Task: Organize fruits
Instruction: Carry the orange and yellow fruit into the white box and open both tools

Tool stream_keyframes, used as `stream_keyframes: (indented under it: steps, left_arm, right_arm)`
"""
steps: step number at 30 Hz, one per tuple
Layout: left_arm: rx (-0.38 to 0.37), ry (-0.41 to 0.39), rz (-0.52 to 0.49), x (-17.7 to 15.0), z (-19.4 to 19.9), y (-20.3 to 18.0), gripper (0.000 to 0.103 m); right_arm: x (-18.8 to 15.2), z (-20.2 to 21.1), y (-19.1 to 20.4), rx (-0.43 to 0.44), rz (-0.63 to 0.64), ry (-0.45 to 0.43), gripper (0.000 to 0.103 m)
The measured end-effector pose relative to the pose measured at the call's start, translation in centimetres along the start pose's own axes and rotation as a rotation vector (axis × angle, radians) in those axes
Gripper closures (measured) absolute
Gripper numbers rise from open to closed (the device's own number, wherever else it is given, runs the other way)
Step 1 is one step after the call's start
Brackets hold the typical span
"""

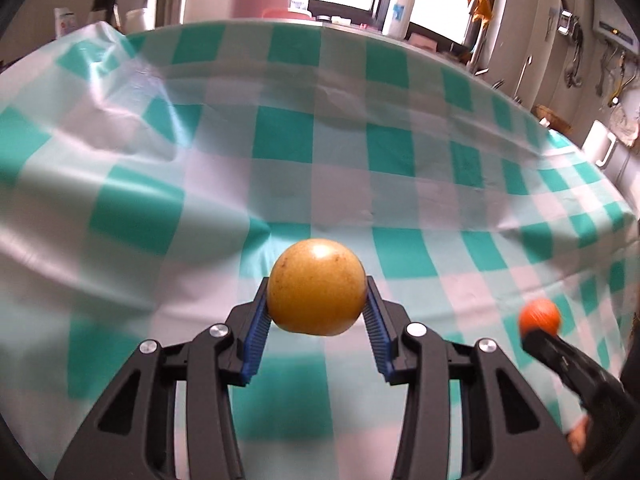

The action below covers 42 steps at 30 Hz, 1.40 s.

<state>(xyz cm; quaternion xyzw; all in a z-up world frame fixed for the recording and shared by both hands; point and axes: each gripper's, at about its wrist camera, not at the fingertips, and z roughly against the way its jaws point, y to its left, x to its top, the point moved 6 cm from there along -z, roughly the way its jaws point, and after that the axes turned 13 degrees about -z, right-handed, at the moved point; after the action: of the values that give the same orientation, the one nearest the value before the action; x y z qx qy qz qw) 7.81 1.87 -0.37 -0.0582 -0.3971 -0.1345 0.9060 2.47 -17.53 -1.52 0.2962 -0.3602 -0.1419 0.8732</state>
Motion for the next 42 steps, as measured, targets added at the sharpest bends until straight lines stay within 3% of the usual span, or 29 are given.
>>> stream_keyframes:
  steps: [5, 9, 26, 42]
  left_arm:
    - [0.028, -0.017, -0.015, -2.5, 3.3, -1.5, 0.059]
    - [0.064, -0.043, -0.086, -4.4, 6.9, -2.6, 0.059]
    - [-0.068, -0.021, -0.311, -7.8, 9.4, -15.5, 0.059]
    - [-0.173, -0.031, -0.594, -10.6, 12.0, -29.0, 0.059]
  right_arm:
    - [-0.1, 1.1, 0.0, 0.012, 0.001, -0.021, 0.063]
    - [-1.3, 3.1, -0.4, 0.036, -0.028, -0.015, 0.063]
    - [-4.6, 15.4, -5.4, -0.079, 0.074, -0.153, 0.063]
    - [-7.4, 26.3, -16.0, -0.164, -0.055, -0.284, 0.063]
